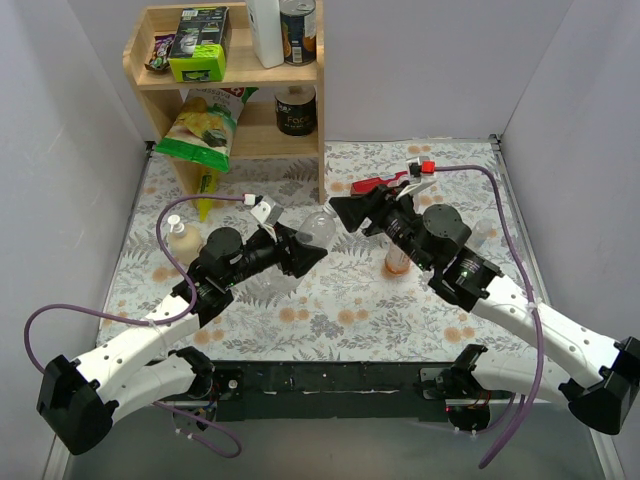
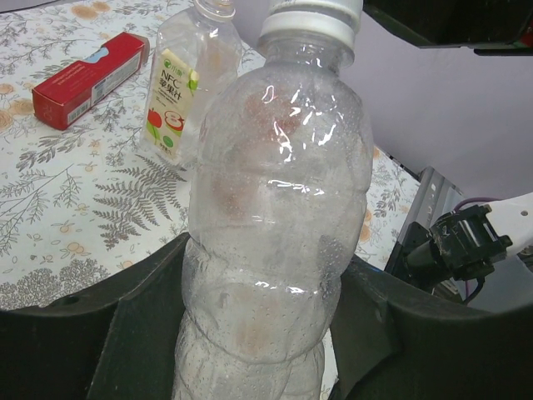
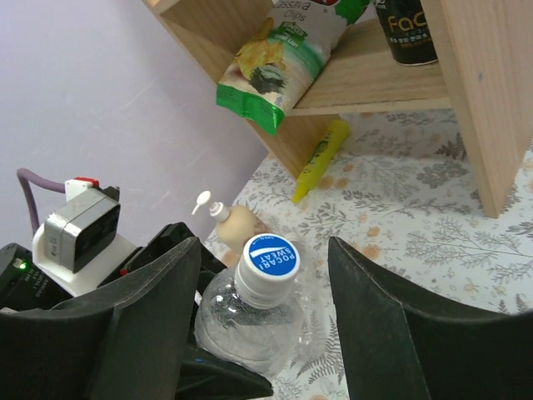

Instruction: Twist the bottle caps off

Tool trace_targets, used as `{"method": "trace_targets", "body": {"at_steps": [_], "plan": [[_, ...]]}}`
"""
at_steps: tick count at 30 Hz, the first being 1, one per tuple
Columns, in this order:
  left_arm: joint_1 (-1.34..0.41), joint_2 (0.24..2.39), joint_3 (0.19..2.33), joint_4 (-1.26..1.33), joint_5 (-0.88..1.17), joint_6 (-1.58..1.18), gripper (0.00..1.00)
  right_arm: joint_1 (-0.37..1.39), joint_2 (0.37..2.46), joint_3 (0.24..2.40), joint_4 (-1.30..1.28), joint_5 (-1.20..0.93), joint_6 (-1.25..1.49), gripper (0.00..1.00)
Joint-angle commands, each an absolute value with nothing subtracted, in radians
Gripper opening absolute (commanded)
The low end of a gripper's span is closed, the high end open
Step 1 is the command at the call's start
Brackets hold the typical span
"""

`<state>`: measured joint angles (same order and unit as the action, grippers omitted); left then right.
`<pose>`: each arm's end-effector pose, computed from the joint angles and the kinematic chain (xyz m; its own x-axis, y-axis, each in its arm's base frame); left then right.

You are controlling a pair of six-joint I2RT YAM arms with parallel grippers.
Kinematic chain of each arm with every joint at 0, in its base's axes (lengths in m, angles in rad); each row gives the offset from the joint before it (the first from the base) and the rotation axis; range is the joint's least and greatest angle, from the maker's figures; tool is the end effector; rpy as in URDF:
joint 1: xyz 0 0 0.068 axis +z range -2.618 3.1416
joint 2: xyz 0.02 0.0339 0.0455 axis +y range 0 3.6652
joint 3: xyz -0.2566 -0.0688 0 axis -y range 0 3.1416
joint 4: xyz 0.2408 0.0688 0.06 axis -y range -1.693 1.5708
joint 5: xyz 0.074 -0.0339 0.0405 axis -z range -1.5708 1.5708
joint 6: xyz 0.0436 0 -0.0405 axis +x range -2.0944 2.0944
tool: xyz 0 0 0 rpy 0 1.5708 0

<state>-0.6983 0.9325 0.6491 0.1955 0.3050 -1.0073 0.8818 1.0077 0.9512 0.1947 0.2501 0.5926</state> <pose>0.1679 -0.1580 0.2997 -0.7480 -0.4249 -0.5098 0.3931 0.3352 -0.8562 0.1622 0.1799 0.3928 -0.2580 0.5379 -0.8025 -0.5400 0.6085 0.5815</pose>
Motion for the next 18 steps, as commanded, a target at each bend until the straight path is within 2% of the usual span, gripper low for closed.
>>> {"method": "trace_targets", "body": {"at_steps": [1,7,15,16,18], "plan": [[-0.701,0.91,0.647,0.215,0.29,-1.006,0.3,0.859,1.028,0.96,0.296,0.144,0.66,0.68],[-0.701,0.904,0.646,0.215,0.288,-1.006,0.3,0.845,1.055,0.962,0.299,0.1,0.67,0.65],[-0.701,0.907,0.647,0.213,0.29,-1.003,0.3,0.827,1.091,0.968,0.314,0.029,0.684,0.52],[-0.701,0.907,0.647,0.212,0.29,-1.002,0.3,0.822,1.092,0.968,0.316,0.022,0.686,0.49],[-0.701,0.907,0.65,0.206,0.293,-1.0,0.3,0.819,1.095,0.962,0.327,0.011,0.684,0.34]]}}
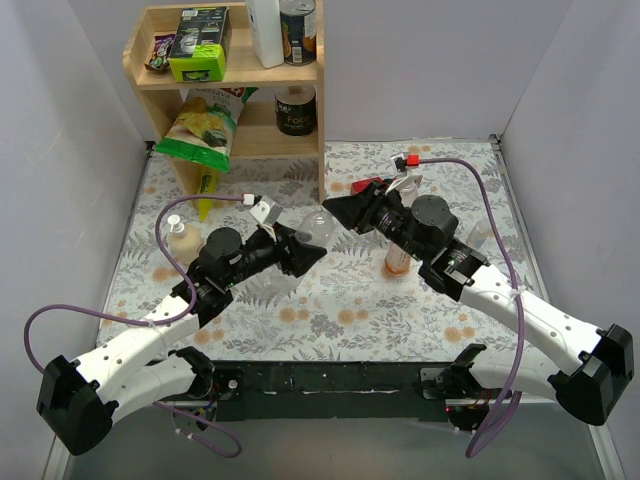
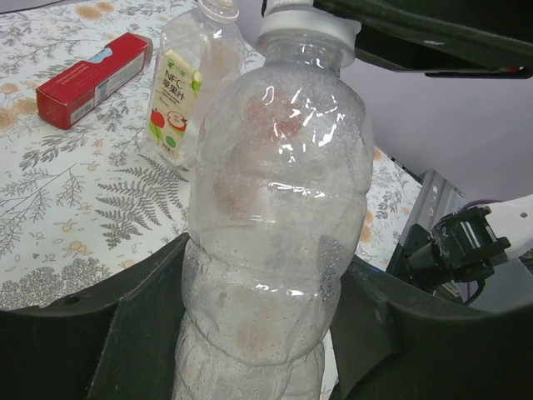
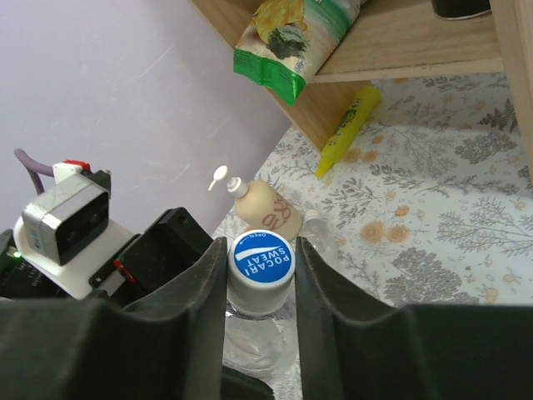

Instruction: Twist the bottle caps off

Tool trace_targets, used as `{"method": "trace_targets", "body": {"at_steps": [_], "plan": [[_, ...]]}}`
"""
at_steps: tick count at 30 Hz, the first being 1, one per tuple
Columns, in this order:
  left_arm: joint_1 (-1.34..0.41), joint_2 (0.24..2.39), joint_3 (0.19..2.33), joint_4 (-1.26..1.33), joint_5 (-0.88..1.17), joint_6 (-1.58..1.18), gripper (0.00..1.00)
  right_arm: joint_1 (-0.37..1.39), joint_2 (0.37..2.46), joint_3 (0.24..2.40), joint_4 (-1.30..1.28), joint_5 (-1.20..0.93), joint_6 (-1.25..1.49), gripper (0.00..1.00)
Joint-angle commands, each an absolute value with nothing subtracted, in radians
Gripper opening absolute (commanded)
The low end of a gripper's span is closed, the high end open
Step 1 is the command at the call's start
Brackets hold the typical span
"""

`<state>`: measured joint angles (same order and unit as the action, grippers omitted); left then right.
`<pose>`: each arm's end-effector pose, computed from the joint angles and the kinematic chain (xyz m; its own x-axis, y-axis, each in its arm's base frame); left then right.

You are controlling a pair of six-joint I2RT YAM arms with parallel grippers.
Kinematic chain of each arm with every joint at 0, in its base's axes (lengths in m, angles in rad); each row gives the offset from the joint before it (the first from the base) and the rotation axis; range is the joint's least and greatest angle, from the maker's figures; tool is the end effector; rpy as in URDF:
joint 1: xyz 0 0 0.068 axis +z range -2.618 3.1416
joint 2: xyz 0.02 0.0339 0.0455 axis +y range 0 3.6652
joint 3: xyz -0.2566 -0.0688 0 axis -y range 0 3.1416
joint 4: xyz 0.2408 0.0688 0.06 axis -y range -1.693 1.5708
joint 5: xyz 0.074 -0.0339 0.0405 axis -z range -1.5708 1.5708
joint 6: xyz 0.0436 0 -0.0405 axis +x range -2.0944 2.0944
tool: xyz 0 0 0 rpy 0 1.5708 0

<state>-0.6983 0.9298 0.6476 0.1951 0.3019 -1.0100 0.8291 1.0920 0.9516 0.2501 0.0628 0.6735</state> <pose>0.1676 -0.1576 0.2997 -0.7474 -0.4283 -0.5079 0.3907 0.3350 -0.8574 0.1813 0.1938 0.3798 -0.3749 0.5123 -0.7727 -0.5884 0.5126 0.6253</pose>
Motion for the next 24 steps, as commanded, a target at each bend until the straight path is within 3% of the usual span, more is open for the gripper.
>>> {"method": "trace_targets", "body": {"at_steps": [1,2,4,11,20,24], "plan": [[-0.701,0.907,0.653,0.204,0.295,-0.993,0.3,0.818,1.095,0.957,0.33,0.008,0.684,0.26],[-0.701,0.905,0.653,0.203,0.295,-0.992,0.3,0.815,1.092,0.954,0.34,0.008,0.681,0.1],[-0.701,0.904,0.655,0.209,0.32,-0.989,0.3,0.804,1.085,0.93,0.38,-0.044,0.657,0.01],[-0.687,0.922,0.65,0.311,0.63,-1.008,0.31,0.683,1.028,0.836,0.567,-0.421,0.569,0.01],[-0.646,1.034,0.707,0.525,1.115,-1.149,0.31,0.629,0.951,0.876,0.511,-0.845,0.247,0.01],[-0.644,1.084,0.801,0.43,1.204,-1.109,0.31,0.623,0.923,0.877,0.473,-0.877,0.134,0.01]]}}
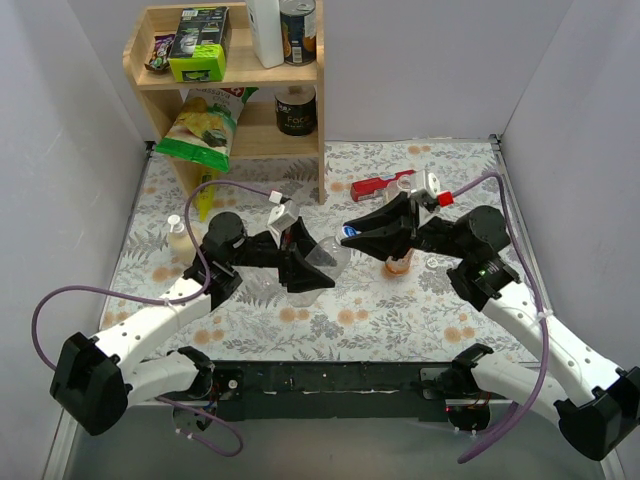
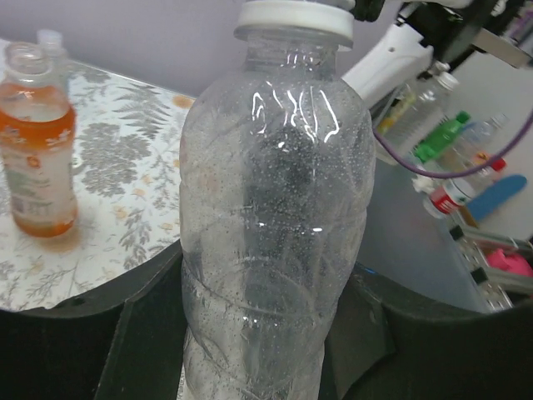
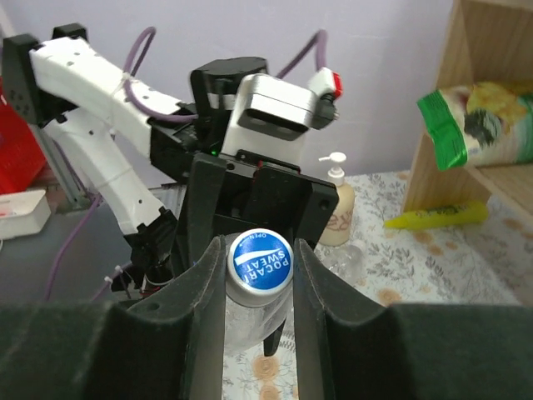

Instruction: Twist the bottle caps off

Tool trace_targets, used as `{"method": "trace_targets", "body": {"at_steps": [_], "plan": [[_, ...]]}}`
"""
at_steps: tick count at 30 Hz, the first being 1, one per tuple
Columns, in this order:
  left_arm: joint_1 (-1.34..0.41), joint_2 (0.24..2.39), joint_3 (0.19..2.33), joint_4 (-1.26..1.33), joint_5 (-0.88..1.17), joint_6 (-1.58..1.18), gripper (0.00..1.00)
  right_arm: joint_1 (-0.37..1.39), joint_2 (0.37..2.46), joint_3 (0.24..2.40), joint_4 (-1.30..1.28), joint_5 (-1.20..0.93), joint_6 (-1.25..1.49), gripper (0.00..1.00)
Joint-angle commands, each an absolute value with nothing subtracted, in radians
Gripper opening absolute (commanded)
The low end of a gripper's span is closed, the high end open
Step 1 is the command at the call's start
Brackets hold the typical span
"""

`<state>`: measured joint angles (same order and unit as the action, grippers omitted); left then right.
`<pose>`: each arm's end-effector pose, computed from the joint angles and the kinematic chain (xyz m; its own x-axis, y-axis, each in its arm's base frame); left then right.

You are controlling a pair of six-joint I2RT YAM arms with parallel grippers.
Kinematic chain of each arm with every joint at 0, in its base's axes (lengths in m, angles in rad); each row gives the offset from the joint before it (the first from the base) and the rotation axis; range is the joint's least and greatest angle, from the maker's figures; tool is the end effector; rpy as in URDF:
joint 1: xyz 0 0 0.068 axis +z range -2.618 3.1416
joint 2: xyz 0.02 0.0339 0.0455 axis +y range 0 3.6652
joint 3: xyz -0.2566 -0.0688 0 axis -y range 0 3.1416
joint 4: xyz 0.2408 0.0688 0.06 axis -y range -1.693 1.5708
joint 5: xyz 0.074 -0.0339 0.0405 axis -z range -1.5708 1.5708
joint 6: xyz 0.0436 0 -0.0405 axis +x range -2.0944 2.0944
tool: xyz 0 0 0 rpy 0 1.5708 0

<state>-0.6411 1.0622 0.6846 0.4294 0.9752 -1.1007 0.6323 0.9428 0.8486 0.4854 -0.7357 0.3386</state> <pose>0.1702 -0.1721 0.3097 -0.8710 0.0259 -0.4906 0.4891 -0.0479 -0.8709 0.1545 0.1494 0.3988 -0.0217 0.2894 -0.9570 -0.9875 0.1434 0.0657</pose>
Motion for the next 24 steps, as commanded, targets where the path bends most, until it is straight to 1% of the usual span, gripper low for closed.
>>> {"method": "trace_targets", "body": {"at_steps": [1,4,5,6,7,8,9,10,11,12,14,16,17,20,21,24], "plan": [[-0.644,1.097,0.845,0.398,1.215,-1.065,0.31,0.621,0.919,0.88,0.46,-0.874,0.118,0.01],[-0.644,1.132,0.887,0.269,1.194,-0.965,0.3,0.615,0.905,0.894,0.398,-0.819,0.086,0.01],[-0.644,1.129,0.874,0.261,1.171,-0.956,0.3,0.614,0.899,0.9,0.378,-0.752,0.089,0.13],[-0.644,1.12,0.861,0.27,1.146,-0.951,0.29,0.611,0.896,0.907,0.355,-0.717,0.097,0.22],[-0.644,1.114,0.836,0.264,1.079,-0.927,0.29,0.607,0.894,0.919,0.329,-0.688,0.119,0.28],[-0.644,1.109,0.825,0.258,1.043,-0.913,0.29,0.604,0.89,0.923,0.315,-0.645,0.13,0.41],[-0.644,1.105,0.813,0.25,1.01,-0.899,0.29,0.6,0.888,0.925,0.308,-0.621,0.146,0.48],[-0.644,1.097,0.804,0.244,0.938,-0.89,0.29,0.601,0.885,0.923,0.305,-0.594,0.161,0.58],[-0.644,1.094,0.801,0.229,0.916,-0.864,0.29,0.6,0.879,0.919,0.301,-0.542,0.191,0.76],[-0.644,1.088,0.799,0.212,0.89,-0.851,0.29,0.6,0.876,0.914,0.301,-0.513,0.205,0.79],[-0.644,1.063,0.778,0.225,0.801,-0.85,0.29,0.6,0.856,0.876,0.307,-0.415,0.268,0.81],[-0.644,1.052,0.767,0.195,0.738,-0.827,0.3,0.601,0.832,0.827,0.337,-0.374,0.319,0.81],[-0.644,1.043,0.761,0.192,0.666,-0.824,0.3,0.6,0.804,0.78,0.374,-0.33,0.378,0.81],[-0.647,1.038,0.758,0.163,0.551,-0.819,0.3,0.604,0.773,0.72,0.442,-0.272,0.475,0.77],[-0.647,1.045,0.765,0.146,0.479,-0.822,0.3,0.61,0.779,0.719,0.434,-0.255,0.526,0.75],[-0.655,1.068,0.776,0.108,0.393,-0.821,0.29,0.64,0.814,0.773,0.381,-0.198,0.563,0.73]]}}
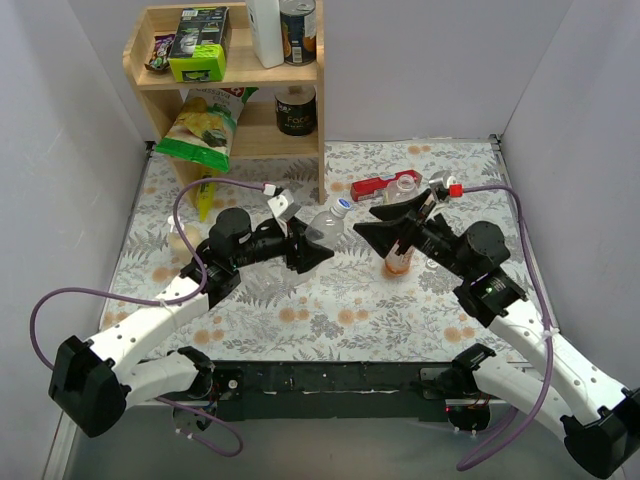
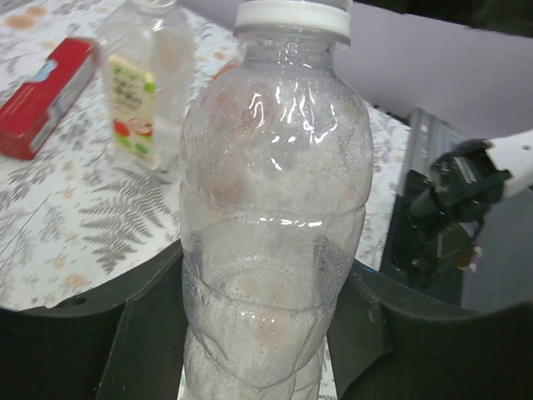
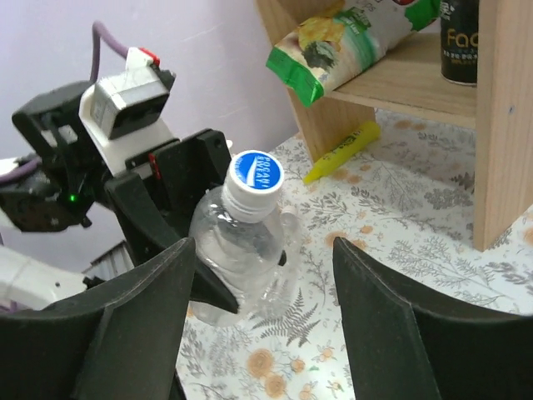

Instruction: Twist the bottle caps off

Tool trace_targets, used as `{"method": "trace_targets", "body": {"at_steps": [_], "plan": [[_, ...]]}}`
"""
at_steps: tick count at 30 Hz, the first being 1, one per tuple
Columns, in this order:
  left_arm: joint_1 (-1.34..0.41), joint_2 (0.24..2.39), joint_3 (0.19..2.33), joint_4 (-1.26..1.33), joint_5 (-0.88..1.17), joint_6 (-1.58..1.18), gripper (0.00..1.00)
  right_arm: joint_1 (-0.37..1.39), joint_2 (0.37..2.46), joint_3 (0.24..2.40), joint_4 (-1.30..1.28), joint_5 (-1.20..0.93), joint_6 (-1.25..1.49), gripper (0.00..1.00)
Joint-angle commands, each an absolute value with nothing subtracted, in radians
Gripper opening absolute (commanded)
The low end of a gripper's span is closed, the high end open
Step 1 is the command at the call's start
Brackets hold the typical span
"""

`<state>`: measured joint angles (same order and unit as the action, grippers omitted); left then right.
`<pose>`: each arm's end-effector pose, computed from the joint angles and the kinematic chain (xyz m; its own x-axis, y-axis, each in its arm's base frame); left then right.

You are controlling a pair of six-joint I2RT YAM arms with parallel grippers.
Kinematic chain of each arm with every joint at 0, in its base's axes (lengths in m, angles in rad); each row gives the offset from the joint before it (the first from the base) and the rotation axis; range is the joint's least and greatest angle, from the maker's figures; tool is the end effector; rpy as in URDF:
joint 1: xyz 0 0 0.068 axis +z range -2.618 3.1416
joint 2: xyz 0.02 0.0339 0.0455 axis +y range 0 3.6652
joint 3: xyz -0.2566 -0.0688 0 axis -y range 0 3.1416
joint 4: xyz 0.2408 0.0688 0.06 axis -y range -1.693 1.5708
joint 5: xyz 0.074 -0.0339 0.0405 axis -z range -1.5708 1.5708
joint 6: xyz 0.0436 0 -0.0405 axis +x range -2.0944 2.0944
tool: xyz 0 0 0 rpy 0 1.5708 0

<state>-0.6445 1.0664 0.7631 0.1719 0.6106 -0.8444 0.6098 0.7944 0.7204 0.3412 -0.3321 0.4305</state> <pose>0.1868 -0.1717 0.3091 -0.7772 -0.1820 -0.6023 0.5504 0.2670 -0.7910 0.1525 0.1238 0.3690 -0.1368 0.3857 -0.9124 -0.8166 0.4775 0.3243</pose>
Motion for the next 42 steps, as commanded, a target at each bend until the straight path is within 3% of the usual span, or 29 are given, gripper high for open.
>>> {"method": "trace_targets", "body": {"at_steps": [1,7,18,42], "plan": [[-0.657,1.075,0.785,0.098,0.374,-0.821,0.29,0.647,0.824,0.785,0.361,-0.187,0.583,0.72],[-0.68,1.104,0.798,0.054,0.273,-0.804,0.29,0.692,0.903,0.822,0.353,-0.1,0.662,0.72],[-0.712,1.118,0.801,0.041,0.235,-0.796,0.29,0.696,0.994,0.87,0.284,-0.063,0.729,0.62],[-0.776,1.152,0.804,0.029,0.209,-0.778,0.29,0.698,1.118,0.904,0.293,-0.126,0.752,0.62]]}}
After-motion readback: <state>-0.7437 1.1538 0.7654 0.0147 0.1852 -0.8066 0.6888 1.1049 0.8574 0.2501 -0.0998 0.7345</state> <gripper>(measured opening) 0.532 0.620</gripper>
